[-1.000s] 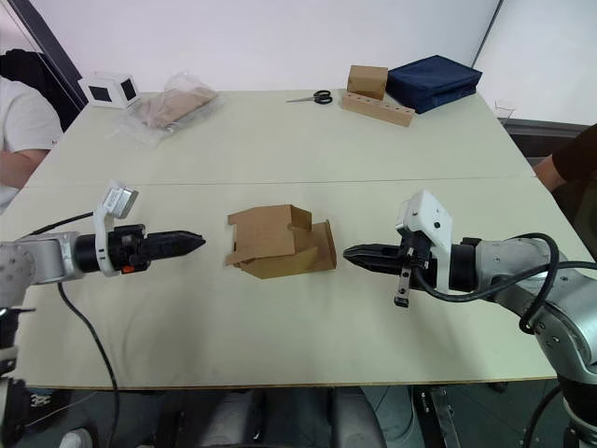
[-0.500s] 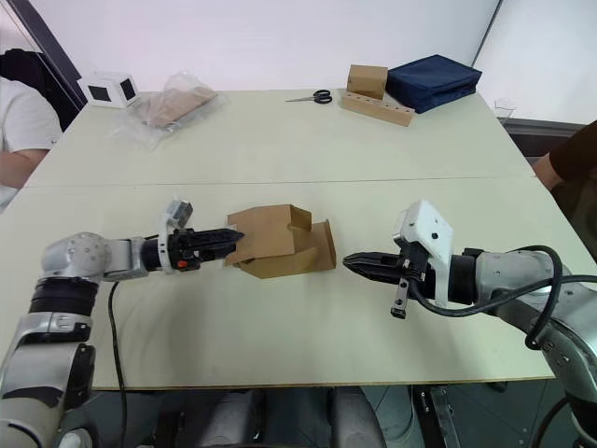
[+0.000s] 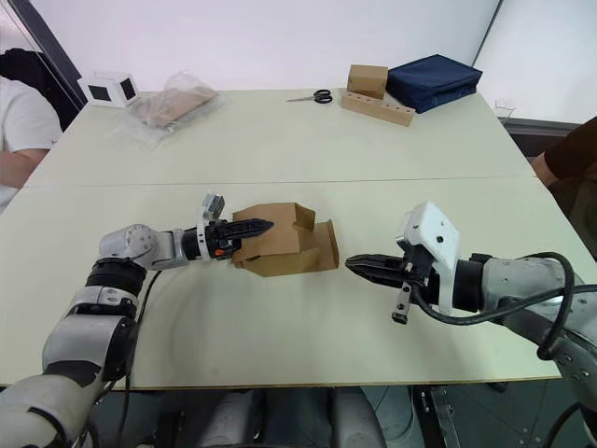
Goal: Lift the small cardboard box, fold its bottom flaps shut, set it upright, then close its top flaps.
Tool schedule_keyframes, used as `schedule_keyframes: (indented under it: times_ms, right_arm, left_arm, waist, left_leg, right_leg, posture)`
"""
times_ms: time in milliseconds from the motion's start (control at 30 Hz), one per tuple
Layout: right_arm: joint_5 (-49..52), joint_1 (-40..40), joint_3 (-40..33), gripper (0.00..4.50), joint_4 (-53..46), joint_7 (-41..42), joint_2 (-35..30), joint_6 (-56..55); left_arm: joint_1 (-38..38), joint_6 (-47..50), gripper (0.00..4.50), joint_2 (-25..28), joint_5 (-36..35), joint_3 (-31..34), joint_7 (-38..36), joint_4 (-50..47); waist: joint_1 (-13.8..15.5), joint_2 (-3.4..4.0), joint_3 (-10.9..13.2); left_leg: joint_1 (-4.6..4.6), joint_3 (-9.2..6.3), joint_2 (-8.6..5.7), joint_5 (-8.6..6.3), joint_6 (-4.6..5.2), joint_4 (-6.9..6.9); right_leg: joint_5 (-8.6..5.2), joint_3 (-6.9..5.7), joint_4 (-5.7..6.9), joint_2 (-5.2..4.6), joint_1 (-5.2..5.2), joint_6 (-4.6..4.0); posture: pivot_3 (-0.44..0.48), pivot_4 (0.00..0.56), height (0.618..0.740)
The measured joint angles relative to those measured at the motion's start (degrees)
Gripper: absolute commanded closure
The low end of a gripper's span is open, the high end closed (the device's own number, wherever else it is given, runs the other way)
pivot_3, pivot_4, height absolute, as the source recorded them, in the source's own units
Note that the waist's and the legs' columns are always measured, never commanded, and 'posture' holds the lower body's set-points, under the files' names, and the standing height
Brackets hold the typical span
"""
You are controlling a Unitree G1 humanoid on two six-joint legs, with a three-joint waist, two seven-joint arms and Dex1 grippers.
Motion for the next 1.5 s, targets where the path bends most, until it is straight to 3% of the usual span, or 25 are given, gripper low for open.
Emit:
schedule_keyframes:
  times_ms: [133, 233, 467, 567, 767, 1100, 1300, 1500]
  right_arm:
    - [0.8, 0.0, 0.0, 4.5, -0.3, -0.9, -0.3, 0.2]
    - [1.4, 0.1, 0.0, 4.5, -0.7, -1.2, -0.7, 0.2]
    - [1.5, 0.1, 0.0, 4.5, -0.7, -1.7, -0.8, 0.2]
    - [1.5, -0.1, 0.2, 4.5, -0.7, -1.7, -0.8, 0.2]
    - [1.3, -1.4, 1.6, 4.5, -0.7, -1.7, -0.7, 0.2]
    - [-0.1, -7.5, 3.8, 4.5, 4.1, -3.2, 2.7, -2.3]
    - [0.1, -12.8, 4.6, 4.5, 9.7, -7.3, 8.5, -2.6]
    - [-1.6, -18.2, 7.9, 4.5, 12.7, -11.7, 14.8, -3.3]
  left_arm:
    - [-0.3, -0.7, 0.05, -1.0, 1.2, 0.1, -1.0, 0.4]
    - [-0.4, -0.7, 0.72, -1.1, 1.9, 0.3, -1.2, 0.5]
    - [-0.6, -0.6, 3.49, -1.7, 2.1, 2.5, -1.2, 1.0]
    - [-0.6, -0.3, 4.46, -1.6, 2.1, 3.0, -1.2, 0.4]
    - [1.1, 0.9, 4.46, -1.0, 1.7, 3.9, -0.8, -5.6]
    - [11.1, -7.6, 4.46, 4.7, -1.0, 4.5, -4.0, -39.6]
    - [15.3, -16.8, 4.46, 8.2, 0.8, 2.8, -6.3, -45.9]
    - [16.3, -19.6, 4.46, 10.2, 0.7, 2.3, -7.7, -47.9]
  waist:
    - [0.2, -0.01, 0.0]
    - [0.2, 0.0, 0.0]
    - [0.1, -0.01, 0.0]
    - [0.1, -0.01, 0.0]
    - [0.0, -0.01, 0.0]
    - [0.1, 0.0, 0.0]
    - [0.1, 0.01, 0.0]
    - [-0.1, -0.01, 0.0]
  left_leg:
    - [-0.02, -0.01, -0.01, 0.0, 0.0, 0.03]
    - [-0.03, -0.02, -0.01, 0.0, 0.0, 0.04]
    - [-0.03, -0.04, -0.01, 0.0, -0.01, 0.03]
    - [-0.03, -0.04, -0.01, 0.01, -0.01, 0.04]
    - [-0.07, -0.06, 0.0, 0.02, -0.03, 0.03]
    - [-0.13, -0.08, 0.02, 0.14, -0.24, 0.02]
    - [-0.17, -0.09, 0.02, 0.1, -0.18, 0.01]
    - [-0.21, -0.1, 0.02, 0.1, -0.17, 0.02]
  right_leg:
    - [0.0, -0.01, 0.01, -0.01, 0.01, 0.0]
    - [0.0, -0.01, 0.0, -0.02, 0.01, 0.0]
    - [0.0, -0.03, 0.01, -0.01, 0.0, 0.0]
    - [0.0, -0.03, 0.01, -0.01, 0.01, 0.0]
    - [0.0, -0.03, 0.01, -0.01, -0.04, 0.0]
    - [0.01, -0.05, 0.02, -0.03, -0.08, 0.0]
    - [0.01, -0.05, 0.0, -0.03, -0.11, 0.0]
    - [0.01, -0.07, 0.03, -0.01, -0.16, -0.01]
  posture:
    - [0.0, 0.15, 0.74]
    - [0.0, 0.15, 0.74]
    - [0.0, 0.15, 0.74]
    - [0.0, 0.15, 0.74]
    - [0.0, 0.15, 0.74]
    - [0.0, 0.15, 0.74]
    - [0.0, 0.15, 0.74]
    - [0.0, 0.15, 0.74]
